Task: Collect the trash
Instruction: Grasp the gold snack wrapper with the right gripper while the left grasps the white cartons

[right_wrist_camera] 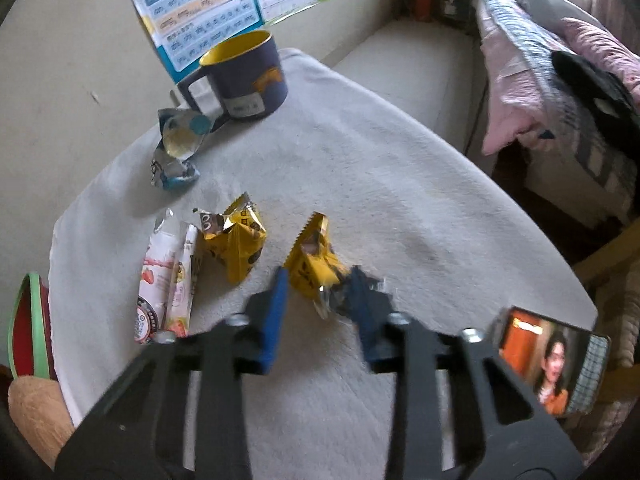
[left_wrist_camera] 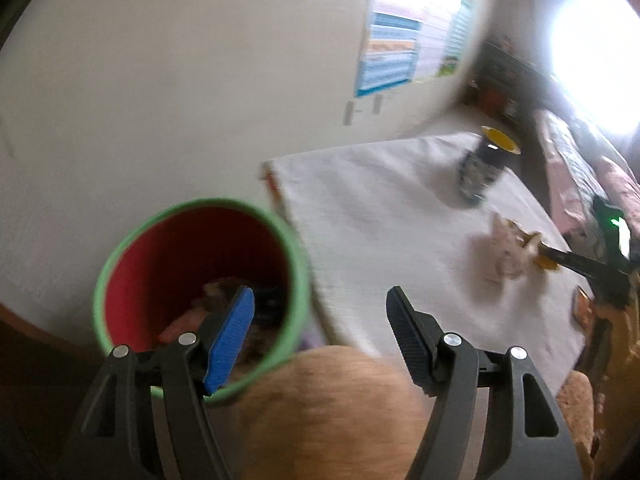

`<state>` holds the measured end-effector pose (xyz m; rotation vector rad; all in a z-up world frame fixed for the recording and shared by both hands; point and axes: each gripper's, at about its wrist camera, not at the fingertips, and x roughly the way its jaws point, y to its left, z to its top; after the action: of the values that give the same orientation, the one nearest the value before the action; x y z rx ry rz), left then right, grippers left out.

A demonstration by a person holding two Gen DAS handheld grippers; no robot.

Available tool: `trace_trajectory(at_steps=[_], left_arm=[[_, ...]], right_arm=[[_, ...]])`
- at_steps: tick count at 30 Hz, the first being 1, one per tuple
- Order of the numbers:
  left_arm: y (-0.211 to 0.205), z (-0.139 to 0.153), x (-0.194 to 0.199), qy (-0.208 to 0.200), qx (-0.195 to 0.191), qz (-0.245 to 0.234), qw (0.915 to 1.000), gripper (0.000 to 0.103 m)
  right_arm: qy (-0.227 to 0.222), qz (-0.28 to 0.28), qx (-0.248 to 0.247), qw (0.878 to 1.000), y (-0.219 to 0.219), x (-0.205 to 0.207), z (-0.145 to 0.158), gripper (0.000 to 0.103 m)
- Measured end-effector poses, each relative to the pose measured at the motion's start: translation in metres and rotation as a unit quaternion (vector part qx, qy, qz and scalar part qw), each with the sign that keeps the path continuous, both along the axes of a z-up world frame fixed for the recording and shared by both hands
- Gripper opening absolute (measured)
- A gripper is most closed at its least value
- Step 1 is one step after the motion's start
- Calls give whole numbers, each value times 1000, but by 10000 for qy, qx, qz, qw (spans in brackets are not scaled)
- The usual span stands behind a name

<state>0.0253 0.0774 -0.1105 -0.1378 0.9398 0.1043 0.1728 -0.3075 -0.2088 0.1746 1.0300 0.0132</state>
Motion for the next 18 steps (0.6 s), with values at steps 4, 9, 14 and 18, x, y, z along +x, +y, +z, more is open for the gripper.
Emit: trace_trajectory(at_steps=[4,9,14,18], left_arm=[[-43,4,8,17,-147,-485,9987,66],[-102,-1,34,-41,-257,-1098,9936,66],[-163,-29,80,118,-352,-1676,9851,66],[-193,-56,117,399,-441,-1717,9834,64]], right_arm=[[-132,171,73,9997,0,-12,6,5],[-381,161,742,9964,-3,-69,21,5],[-438,-6,985,9942,12,-132,12,5],[-764,18,824,9937,14,-139,25,5]])
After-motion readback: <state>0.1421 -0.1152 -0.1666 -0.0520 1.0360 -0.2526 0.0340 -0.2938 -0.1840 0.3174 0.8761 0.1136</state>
